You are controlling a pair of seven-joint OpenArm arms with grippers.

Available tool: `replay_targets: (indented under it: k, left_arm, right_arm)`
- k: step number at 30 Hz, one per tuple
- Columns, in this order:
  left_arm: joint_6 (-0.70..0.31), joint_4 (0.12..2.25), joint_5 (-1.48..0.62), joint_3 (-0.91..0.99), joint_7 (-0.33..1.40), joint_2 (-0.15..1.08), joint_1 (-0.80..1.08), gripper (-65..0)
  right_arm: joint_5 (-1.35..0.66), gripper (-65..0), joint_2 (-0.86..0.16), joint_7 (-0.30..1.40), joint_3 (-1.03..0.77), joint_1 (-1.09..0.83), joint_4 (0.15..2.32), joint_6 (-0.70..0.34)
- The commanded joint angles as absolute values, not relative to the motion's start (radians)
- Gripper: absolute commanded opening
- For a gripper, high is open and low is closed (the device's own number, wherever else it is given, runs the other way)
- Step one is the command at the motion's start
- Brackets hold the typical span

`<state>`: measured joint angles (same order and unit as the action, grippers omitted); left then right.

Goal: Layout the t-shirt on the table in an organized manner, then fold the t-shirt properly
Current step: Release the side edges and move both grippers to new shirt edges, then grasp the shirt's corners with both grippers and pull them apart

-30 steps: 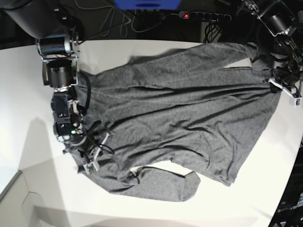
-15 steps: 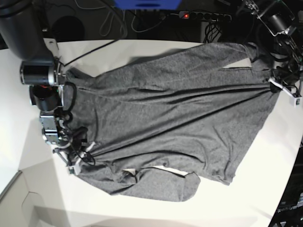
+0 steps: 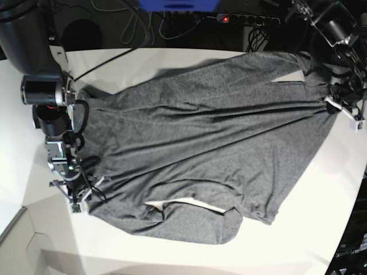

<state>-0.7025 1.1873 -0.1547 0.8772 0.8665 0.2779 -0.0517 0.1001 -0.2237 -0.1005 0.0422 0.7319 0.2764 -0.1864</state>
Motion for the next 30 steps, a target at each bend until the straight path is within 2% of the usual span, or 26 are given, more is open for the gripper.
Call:
replay_targets:
  k: [1, 9, 15, 22, 27, 30]
  left_arm:
    - [-0.698, 1.201, -0.145, 0.877, 0.878, 0.285, -0.068, -64.9]
    - [-0.698, 1.204, -0.145, 0.874, 0.914, 0.257, -0.177, -64.9]
    - [-0.698, 1.241, -0.145, 0.877, 0.998, 0.257, -0.239, -64.9]
    - [-0.698, 1.423, -0.211, 0.831, 0.995, 0.209, -0.315, -64.9]
    - [-0.698, 1.386, -0.209, 0.608, 0.993, 0.206, -0.453, -64.9]
    - [-0.685, 1.231, -0.209, 0.453, 0.957, 0.185, -0.562, -64.9]
  right_arm:
    - [0.096, -65.0, -0.223, -0.128, 0.041, 0.776, 0.317, -0.182]
    - [0.096, -65.0, -0.22, -0.113, 0.041, 0.776, 0.397, -0.182]
    - [0.09, -65.0, -0.252, 0.054, 0.035, 0.757, 0.481, -0.183]
    - [0.07, -65.0, -0.254, 0.277, -0.101, 0.481, 0.998, -0.185]
    - [0.07, -65.0, -0.214, 0.432, -0.101, 0.265, 1.349, -0.196]
    - [0.07, -65.0, -0.176, 0.524, -0.101, 0.157, 1.531, -0.274]
